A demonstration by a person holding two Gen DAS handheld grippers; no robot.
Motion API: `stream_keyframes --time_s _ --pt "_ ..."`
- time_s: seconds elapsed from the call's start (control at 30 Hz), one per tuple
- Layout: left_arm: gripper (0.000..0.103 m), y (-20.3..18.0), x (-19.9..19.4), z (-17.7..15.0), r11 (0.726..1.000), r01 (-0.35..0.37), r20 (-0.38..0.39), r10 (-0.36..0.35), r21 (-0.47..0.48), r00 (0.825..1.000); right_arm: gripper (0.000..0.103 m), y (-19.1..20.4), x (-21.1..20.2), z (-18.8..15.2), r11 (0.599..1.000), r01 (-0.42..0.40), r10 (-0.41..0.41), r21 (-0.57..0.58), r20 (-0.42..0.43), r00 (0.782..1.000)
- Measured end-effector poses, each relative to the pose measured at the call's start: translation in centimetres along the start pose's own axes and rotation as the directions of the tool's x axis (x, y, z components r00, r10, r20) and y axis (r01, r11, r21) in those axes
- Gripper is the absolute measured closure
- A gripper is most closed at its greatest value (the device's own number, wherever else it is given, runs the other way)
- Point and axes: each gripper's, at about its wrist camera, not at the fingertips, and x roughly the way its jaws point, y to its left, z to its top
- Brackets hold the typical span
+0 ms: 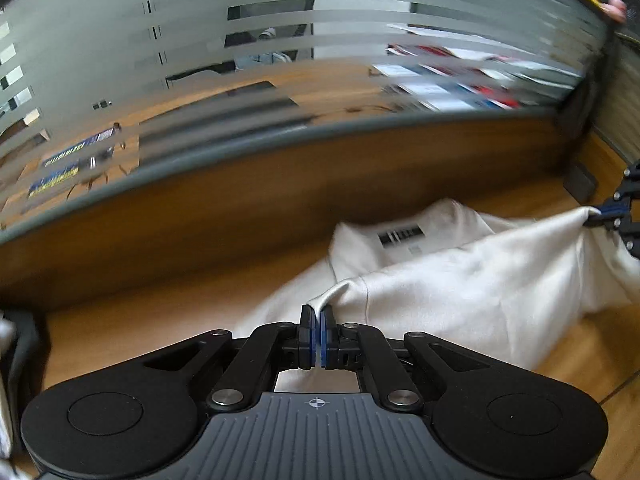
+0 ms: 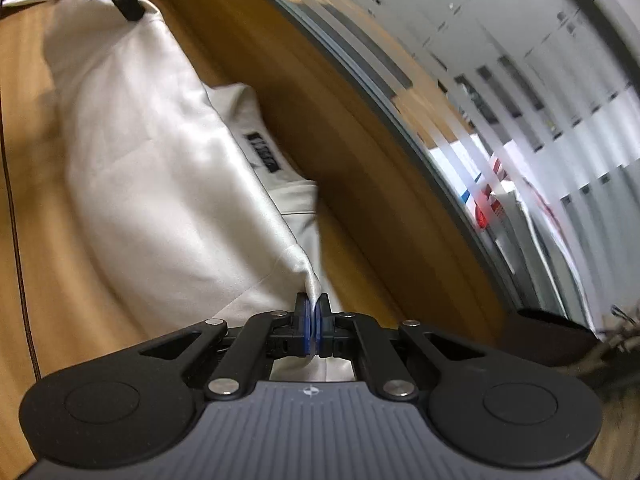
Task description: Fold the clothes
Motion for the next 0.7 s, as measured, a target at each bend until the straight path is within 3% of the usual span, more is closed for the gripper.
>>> stream_keyframes --time_s 0.17,0.4,0.47,0.53,0.6,0.7 --pt "0.099 0.9 4.9 2.9 0.999 -0.003 0.008 0.002 0.032 1.000 0.101 -2.9 6.2 2.1 1.000 -0.024 0.024 -0.003 -0.049 0.999" --pt "0.098 0.4 9.5 2.3 0.998 -0.068 -0.061 0.068 0.012 0.996 0.100 -4.1 11.1 3.0 0.999 -0.036 0.035 -0.022 -0.067 0.997" --pt "0.097 0.8 10.2 1.9 0.997 -0.075 -0.076 0.074 -0.013 0.994 0.096 -3.8 11.5 2.8 0.999 -0.028 0.026 -0.029 -0.050 0.998" --pt "0.093 1.2 10.0 1.5 0.997 -0.066 -0.062 0.063 -0.046 0.996 0.078 -3.7 11.2 2.5 0.999 -0.011 0.010 -0.044 -0.018 1.000" --pt "0.080 1.7 8.9 1.4 0.995 -0.041 -0.030 0.038 -0.088 0.999 0.071 -3.9 10.2 2.2 0.999 0.009 -0.010 -0.032 -0.006 1.000" --pt "0.068 2.4 6.2 1.4 0.991 0.007 0.033 -0.003 -0.133 0.999 0.060 -4.7 7.6 1.6 0.999 0.032 -0.034 0.030 0.044 0.998"
